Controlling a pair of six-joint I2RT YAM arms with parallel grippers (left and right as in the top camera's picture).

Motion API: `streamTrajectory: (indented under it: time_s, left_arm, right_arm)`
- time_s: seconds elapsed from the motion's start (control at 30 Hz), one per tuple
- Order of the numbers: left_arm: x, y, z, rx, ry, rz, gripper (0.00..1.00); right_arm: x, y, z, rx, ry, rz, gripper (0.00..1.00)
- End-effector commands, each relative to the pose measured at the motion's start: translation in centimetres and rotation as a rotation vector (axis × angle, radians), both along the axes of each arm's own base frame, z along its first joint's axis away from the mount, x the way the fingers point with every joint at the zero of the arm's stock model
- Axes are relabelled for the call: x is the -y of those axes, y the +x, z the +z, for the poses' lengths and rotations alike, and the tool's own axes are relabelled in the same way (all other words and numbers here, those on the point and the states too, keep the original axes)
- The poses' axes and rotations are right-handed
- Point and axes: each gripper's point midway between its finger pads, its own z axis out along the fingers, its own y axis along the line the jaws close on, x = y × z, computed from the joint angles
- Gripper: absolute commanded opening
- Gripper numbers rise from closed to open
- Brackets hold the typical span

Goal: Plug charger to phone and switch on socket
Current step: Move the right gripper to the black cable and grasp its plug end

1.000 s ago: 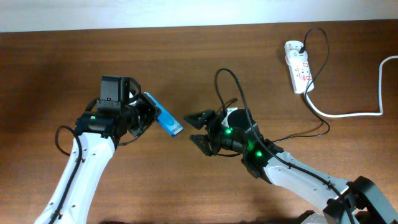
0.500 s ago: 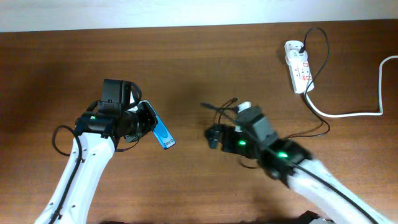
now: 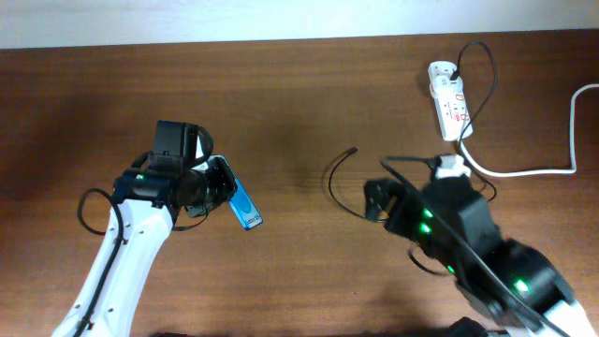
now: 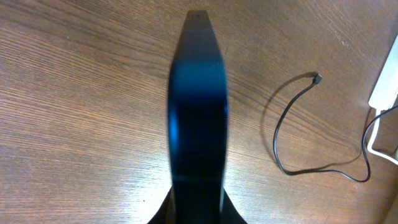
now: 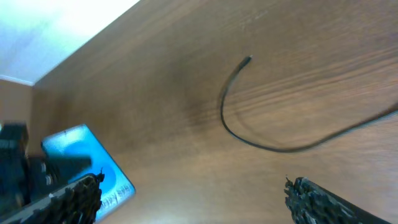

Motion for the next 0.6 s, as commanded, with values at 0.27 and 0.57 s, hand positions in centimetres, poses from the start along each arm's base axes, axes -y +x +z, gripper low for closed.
streamTrajectory:
  time_s: [0.27, 0.57]
  left_arm:
    - [0.3, 0.2, 0.7, 0.019, -0.019, -0.019, 0.00]
    - [0.3, 0.2, 0.7, 0.019, -0.020, -0.020, 0.00]
  right_arm:
    - [-2.7, 9.7, -12.4, -0.378, 0.212, -0.253, 0.90]
    - [-2.8, 14.6, -20.0, -0.517, 0.420, -0.171, 0.77]
